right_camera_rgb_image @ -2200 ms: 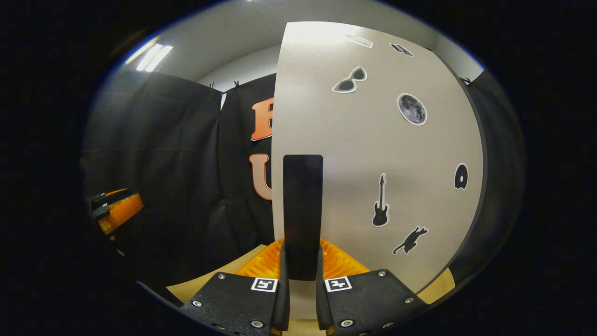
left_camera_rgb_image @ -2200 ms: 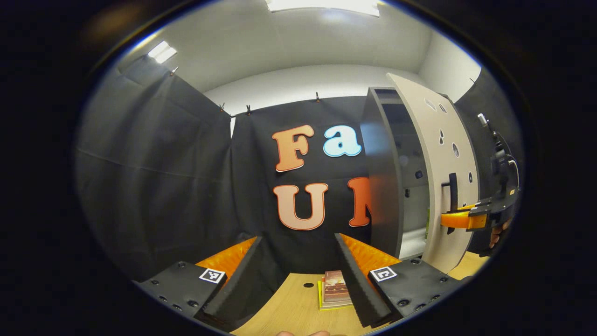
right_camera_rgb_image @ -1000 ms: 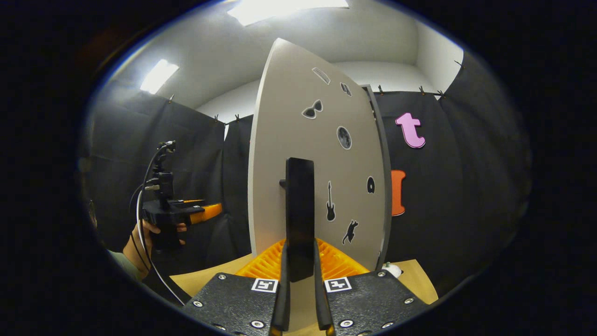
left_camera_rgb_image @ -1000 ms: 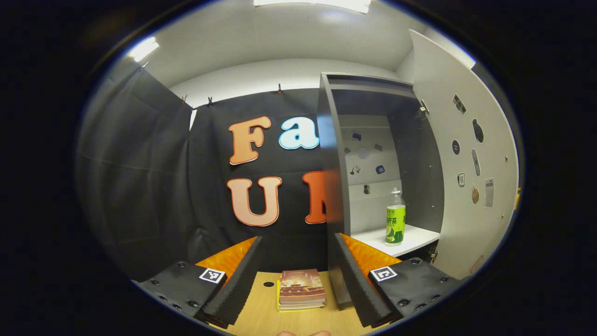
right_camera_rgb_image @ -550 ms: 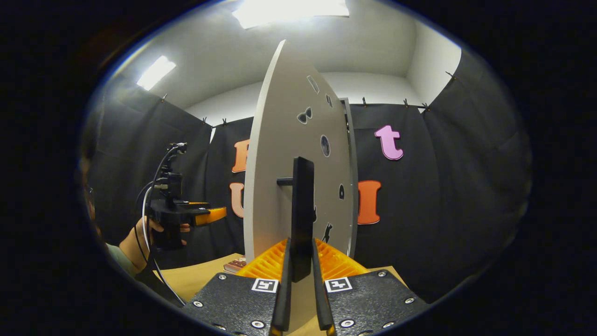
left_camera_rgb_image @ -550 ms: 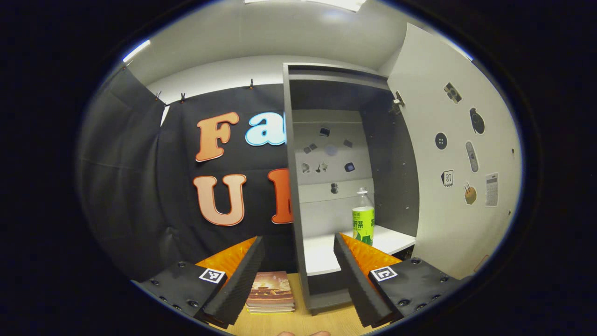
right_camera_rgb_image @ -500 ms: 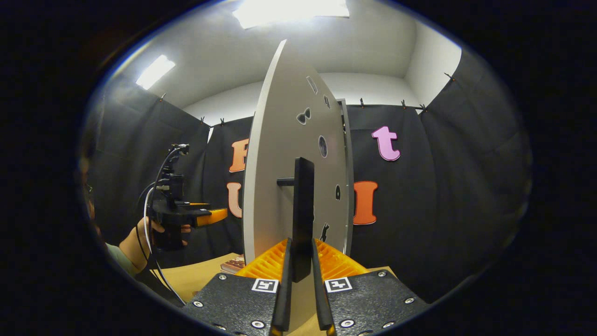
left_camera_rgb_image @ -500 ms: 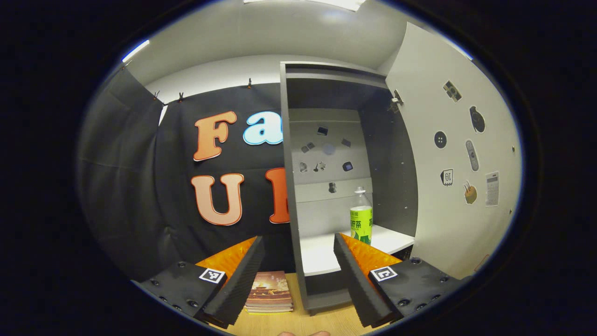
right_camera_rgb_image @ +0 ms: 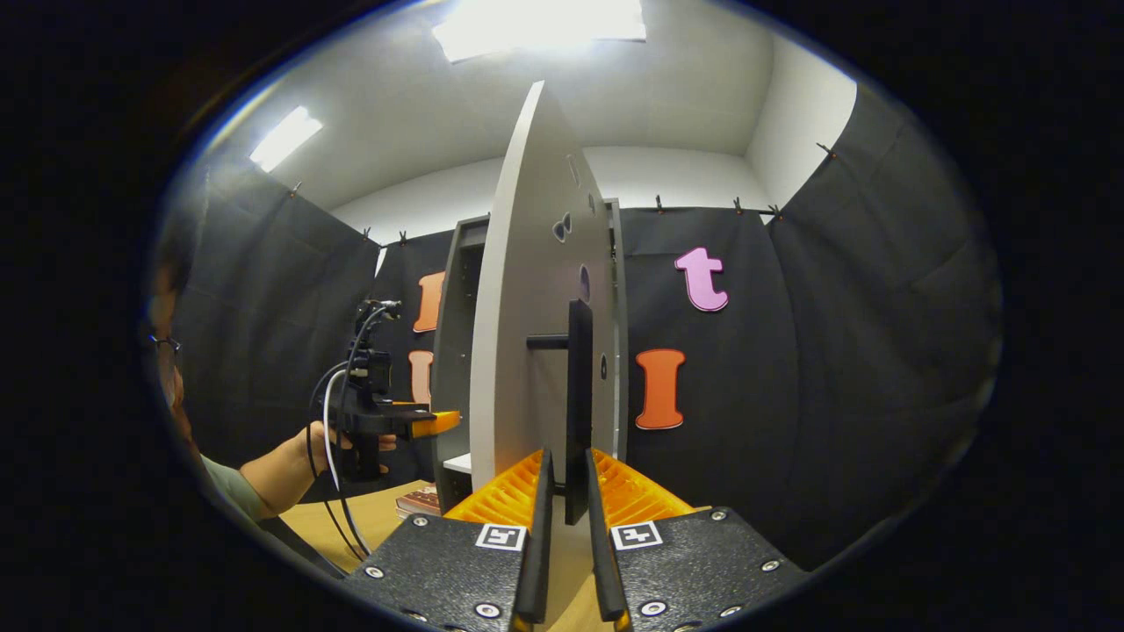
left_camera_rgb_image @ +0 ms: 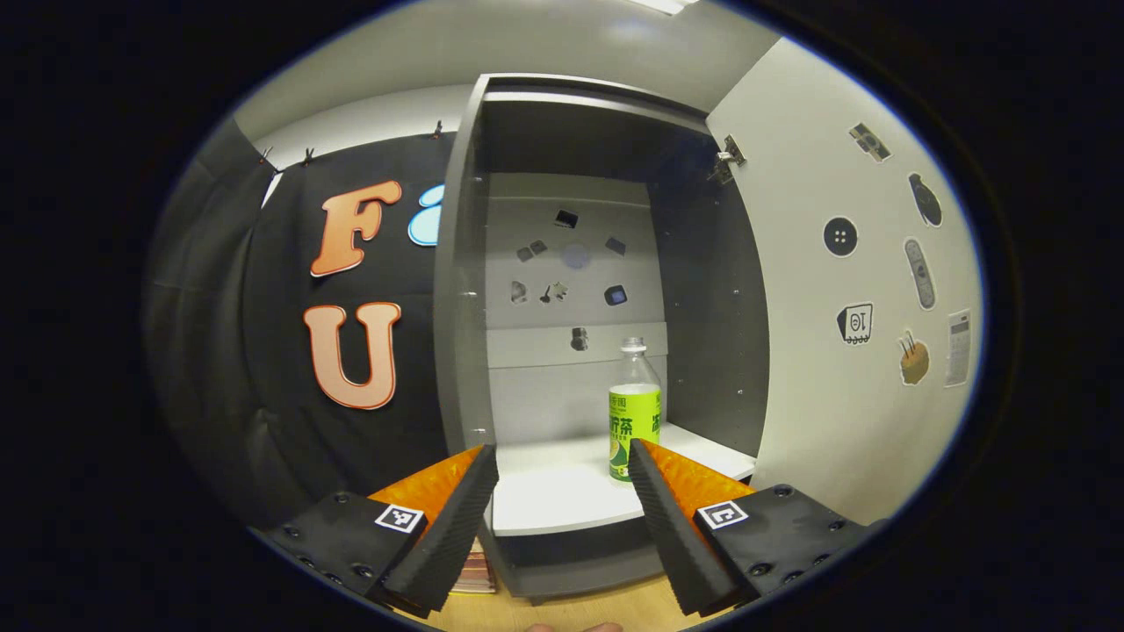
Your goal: Open the cabinet door with the right hand, grasp the bottle in the cabinet with the left hand and place it on the coaster, then close the cabinet door with the right hand.
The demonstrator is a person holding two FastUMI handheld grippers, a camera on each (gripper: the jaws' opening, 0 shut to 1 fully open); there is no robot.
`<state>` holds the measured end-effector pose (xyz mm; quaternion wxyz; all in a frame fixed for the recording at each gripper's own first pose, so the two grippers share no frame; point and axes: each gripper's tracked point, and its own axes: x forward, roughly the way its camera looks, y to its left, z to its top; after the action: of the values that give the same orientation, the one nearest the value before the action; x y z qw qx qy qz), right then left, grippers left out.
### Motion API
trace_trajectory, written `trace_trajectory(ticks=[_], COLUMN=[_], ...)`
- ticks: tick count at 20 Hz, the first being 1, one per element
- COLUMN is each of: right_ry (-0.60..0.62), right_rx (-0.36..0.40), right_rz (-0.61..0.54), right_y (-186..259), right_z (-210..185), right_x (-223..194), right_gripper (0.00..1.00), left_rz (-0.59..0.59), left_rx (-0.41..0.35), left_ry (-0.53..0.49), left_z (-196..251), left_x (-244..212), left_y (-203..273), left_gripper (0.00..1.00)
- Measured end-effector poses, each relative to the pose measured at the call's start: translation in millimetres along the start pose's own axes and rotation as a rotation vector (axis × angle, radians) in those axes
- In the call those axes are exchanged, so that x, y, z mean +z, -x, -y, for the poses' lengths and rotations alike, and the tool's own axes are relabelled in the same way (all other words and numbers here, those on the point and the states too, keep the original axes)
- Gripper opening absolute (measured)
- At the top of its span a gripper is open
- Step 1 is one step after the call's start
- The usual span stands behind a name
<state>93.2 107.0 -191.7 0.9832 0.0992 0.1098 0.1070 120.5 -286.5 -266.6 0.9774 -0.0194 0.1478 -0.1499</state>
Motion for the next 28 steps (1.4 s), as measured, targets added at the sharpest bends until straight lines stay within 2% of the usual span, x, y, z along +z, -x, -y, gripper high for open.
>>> trace_trajectory(ticks=[2, 3, 4, 8, 10, 11, 12, 14, 15, 16, 17, 18, 20, 24, 28], right_ry=[-0.002, 0.0, -0.003, 0.007, 0.033, 0.043, 0.045, 0.046, 0.054, 0.068, 0.084, 0.099, 0.119, 0.137, 0.105], right_rx=[-0.037, -0.05, -0.055, 0.007, 0.012, 0.015, 0.016, 0.036, 0.028, 0.017, 0.013, 0.014, 0.008, -0.005, -0.033], right_rz=[0.01, 0.018, 0.026, 0.091, 0.111, 0.115, 0.121, 0.102, 0.082, 0.066, 0.05, 0.035, 0.018, 0.009, 0.013], right_y=[-1.1, -2.8, -2.7, -1.3, -7.2, -7.7, -6.9, -5.7, -4.6, -0.9, 0.4, 2.5, 6.3, 11.9, 9.9], right_z=[10.5, 16.0, 18.4, 12.6, 17.0, 17.9, 18.9, 15.9, 18.2, 23.6, 25.7, 27.0, 30.1, 37.6, 45.9], right_x=[2.4, 3.2, 3.4, 7.8, 10.2, 9.8, 10.7, 5.2, 0.2, -2.9, -5.6, -8.7, -12.0, -14.5, -11.8], right_gripper=[0.21, 0.27, 0.19, 0.17, 0.17, 0.27, 0.17, 0.25, 0.26, 0.38, 0.41, 0.49, 0.58, 0.67, 0.7], left_rz=[-0.008, -0.011, -0.018, -0.036, -0.039, -0.041, -0.04, -0.044, -0.051, -0.057, -0.062, -0.07, -0.094, -0.122, -0.15], left_rx=[-0.016, -0.023, -0.032, -0.057, -0.065, -0.059, -0.058, -0.049, -0.043, -0.029, -0.026, -0.02, 0.002, 0.024, 0.021], left_ry=[-0.003, -0.004, -0.002, 0.003, 0.001, 0.0, -0.002, -0.019, -0.028, -0.026, -0.019, -0.008, -0.01, 0.029, 0.055], left_z=[12.8, 19.7, 26.1, 50.9, 60.9, 65.2, 70.0, 78.2, 81.4, 81.8, 85.3, 86.6, 83.9, 77.2, 73.6], left_x=[-3.8, -7.6, -10.0, -19.5, -22.1, -24.7, -25.6, -28.1, -31.0, -32.5, -34.0, -35.5, -43.4, -49.6, -54.6], left_y=[-16.4, -24.1, -31.0, -63.0, -80.3, -89.2, -98.1, -116.0, -123.2, -129.4, -137.1, -143.8, -154.4, -174.0, -187.8], left_gripper=[0.97, 0.96, 0.97, 0.98, 0.96, 0.98, 0.98, 0.97, 0.98, 0.96, 0.98, 0.97, 0.96, 0.99, 0.98])
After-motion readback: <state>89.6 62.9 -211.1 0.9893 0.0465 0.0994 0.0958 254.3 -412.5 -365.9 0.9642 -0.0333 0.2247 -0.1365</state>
